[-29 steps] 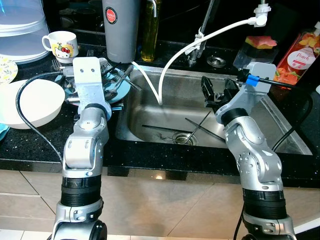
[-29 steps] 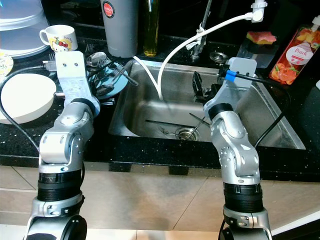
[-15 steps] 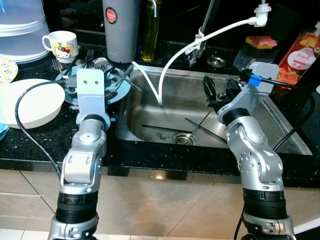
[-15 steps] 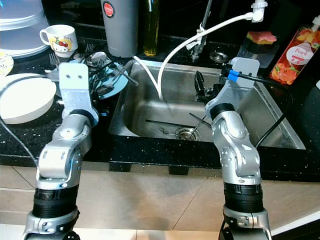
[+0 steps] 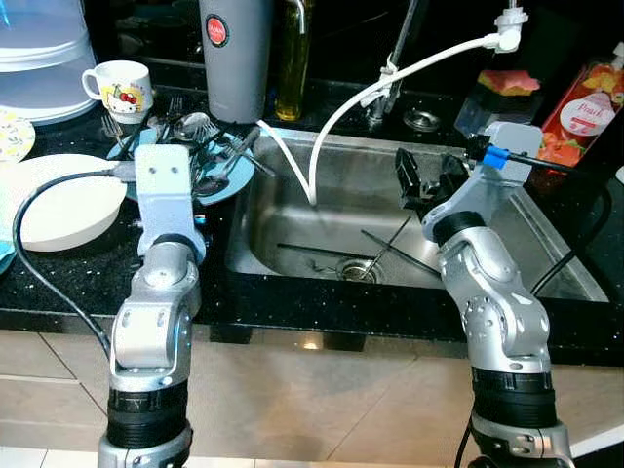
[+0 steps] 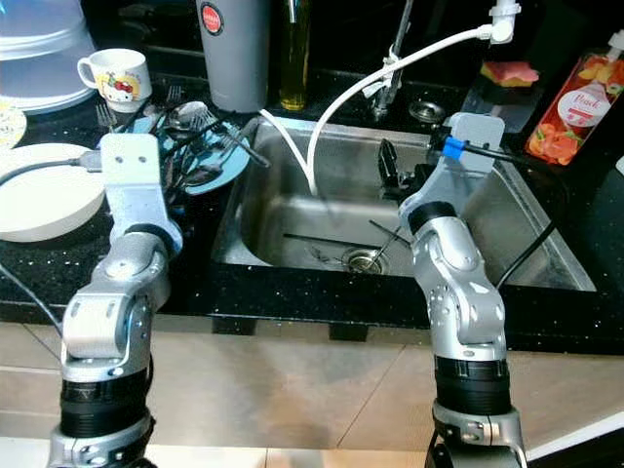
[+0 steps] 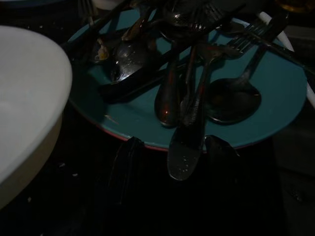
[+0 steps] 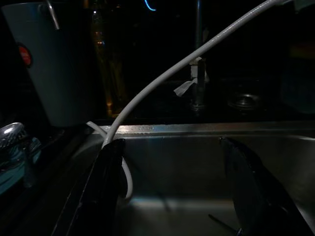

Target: Kitchen organization

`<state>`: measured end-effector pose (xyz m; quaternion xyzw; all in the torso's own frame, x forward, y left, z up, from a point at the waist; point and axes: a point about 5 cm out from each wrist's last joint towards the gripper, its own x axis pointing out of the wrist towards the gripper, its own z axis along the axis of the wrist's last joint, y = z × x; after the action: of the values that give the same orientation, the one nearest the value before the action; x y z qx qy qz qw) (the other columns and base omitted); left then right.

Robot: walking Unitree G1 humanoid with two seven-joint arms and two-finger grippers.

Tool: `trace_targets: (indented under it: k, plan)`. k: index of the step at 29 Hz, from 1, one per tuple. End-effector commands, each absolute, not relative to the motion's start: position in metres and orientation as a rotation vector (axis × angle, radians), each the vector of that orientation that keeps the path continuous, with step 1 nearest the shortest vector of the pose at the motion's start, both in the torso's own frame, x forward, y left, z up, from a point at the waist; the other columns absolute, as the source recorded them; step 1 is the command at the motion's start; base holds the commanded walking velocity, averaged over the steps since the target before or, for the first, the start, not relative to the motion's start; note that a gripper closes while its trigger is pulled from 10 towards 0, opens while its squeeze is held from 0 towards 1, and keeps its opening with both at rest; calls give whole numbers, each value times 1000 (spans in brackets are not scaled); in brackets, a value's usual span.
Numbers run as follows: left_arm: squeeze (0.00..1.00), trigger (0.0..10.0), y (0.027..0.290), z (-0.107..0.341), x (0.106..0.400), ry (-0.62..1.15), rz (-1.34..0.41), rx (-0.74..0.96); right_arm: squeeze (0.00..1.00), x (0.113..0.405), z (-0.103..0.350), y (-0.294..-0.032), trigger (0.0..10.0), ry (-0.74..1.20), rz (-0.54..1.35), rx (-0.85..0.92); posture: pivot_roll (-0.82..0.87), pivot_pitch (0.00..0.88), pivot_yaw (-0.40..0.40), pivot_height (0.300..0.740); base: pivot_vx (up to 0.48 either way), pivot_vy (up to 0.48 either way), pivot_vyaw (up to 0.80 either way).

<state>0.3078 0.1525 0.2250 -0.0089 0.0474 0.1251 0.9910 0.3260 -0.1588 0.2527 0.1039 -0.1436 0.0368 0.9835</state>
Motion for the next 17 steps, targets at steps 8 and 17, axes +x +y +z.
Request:
trace_targets:
  k: [8, 17]
  plan:
    - [0, 0, 152, 218, 313, 171, 246, -62, 0, 327, 250, -161, 10000, -269, 64, 213, 225, 55, -84, 740, 0, 0, 0]
    - [0, 0, 150, 224, 313, 134, 229, -34, 0, 327, 250, -161, 10000, -269, 65, 214, 224, 57, -85, 740, 0, 0, 0]
